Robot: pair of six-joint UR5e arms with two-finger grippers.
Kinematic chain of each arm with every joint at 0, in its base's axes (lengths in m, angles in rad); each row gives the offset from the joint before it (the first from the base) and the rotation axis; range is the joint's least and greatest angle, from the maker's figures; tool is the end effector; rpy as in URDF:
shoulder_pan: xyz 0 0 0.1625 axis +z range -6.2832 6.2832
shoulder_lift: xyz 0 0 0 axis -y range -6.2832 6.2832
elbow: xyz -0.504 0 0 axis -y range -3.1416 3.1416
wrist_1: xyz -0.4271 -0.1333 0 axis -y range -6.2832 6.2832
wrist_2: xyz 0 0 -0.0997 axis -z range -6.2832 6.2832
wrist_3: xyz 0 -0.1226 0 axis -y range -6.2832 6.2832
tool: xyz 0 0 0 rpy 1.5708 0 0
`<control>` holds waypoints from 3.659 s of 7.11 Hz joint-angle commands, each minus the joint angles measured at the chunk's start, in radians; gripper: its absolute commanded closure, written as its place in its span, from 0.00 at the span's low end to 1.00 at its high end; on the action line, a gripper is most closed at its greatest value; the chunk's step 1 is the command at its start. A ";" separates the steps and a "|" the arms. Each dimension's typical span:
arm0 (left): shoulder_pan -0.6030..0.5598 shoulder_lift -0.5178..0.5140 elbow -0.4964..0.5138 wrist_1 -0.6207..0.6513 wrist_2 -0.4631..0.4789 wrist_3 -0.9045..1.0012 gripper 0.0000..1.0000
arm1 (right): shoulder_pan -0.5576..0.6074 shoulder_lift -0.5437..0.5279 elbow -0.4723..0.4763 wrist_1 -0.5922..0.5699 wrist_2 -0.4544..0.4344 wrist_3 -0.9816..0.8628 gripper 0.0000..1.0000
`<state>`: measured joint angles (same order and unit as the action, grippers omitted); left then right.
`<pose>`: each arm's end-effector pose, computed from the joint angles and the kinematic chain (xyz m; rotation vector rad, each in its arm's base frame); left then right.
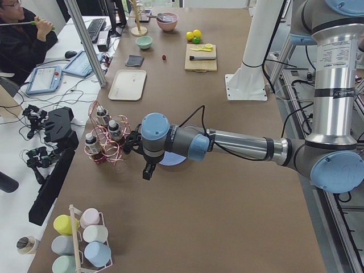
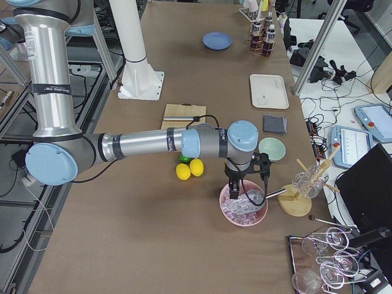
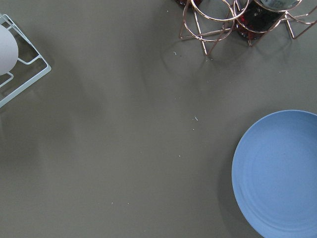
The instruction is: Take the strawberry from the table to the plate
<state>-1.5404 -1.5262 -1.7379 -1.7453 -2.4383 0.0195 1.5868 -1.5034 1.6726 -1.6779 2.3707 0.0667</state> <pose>-0.0240 -0.5209 0.6604 0.2736 0.8630 0.1752 0.0543 -0.5590 0.6725 0.0385 -0.8010 0.0534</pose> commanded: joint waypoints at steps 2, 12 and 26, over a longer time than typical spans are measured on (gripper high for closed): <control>-0.030 0.017 -0.003 -0.011 0.001 0.010 0.02 | 0.001 0.000 0.001 0.001 -0.001 -0.001 0.00; 0.049 0.026 0.036 -0.222 -0.010 -0.137 0.02 | -0.011 -0.031 -0.008 0.047 0.013 -0.002 0.00; 0.530 -0.028 0.431 -1.088 0.260 -0.817 1.00 | -0.214 -0.006 -0.062 0.434 0.039 0.386 0.00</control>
<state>-1.0120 -1.5537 -1.3093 -2.8312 -2.1763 -0.7971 1.3743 -1.5118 1.6108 -1.2442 2.4106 0.4524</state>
